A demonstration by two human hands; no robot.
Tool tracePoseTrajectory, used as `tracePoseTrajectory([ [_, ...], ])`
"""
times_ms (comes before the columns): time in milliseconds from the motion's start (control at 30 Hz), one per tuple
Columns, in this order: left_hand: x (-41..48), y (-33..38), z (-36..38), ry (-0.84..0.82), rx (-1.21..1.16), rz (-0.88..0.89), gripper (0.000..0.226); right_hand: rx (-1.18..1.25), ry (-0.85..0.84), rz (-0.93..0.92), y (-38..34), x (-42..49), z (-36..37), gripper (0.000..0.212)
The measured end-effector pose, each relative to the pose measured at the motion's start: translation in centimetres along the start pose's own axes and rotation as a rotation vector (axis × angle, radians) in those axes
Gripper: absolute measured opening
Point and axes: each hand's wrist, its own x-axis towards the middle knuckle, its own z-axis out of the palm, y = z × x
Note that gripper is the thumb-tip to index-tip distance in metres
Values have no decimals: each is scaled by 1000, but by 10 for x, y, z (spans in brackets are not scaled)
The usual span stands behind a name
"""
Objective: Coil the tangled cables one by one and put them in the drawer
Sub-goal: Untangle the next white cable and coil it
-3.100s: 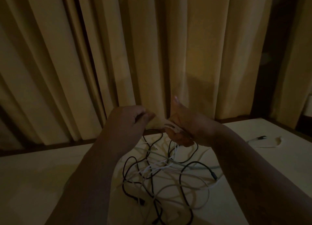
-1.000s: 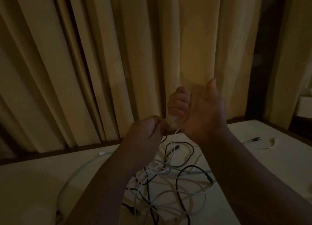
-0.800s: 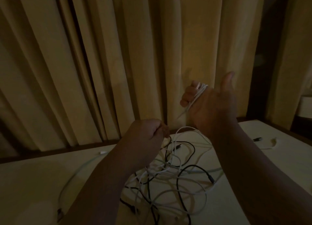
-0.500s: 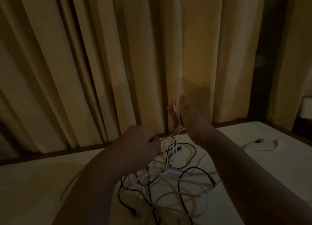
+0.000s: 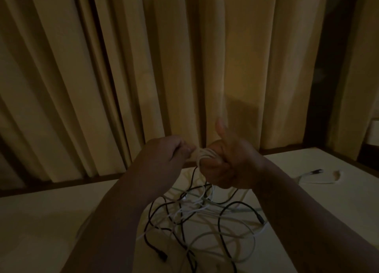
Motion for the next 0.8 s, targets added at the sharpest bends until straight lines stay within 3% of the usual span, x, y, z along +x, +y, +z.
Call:
tracePoseTrajectory([
  [200,1,13,13,161,-129,45,37,437,-224,-204,-7,0,13,71],
  [400,0,18,20,94,-174,-44,27,783,-168,-449,-11,1,23,70],
  [567,0,20,22,22,-108,-139,32,790,-7,-625,-11,3,28,67],
  [800,-1,21,27,-119,39,-192,24,555,296,-737,-18,1,29,76],
])
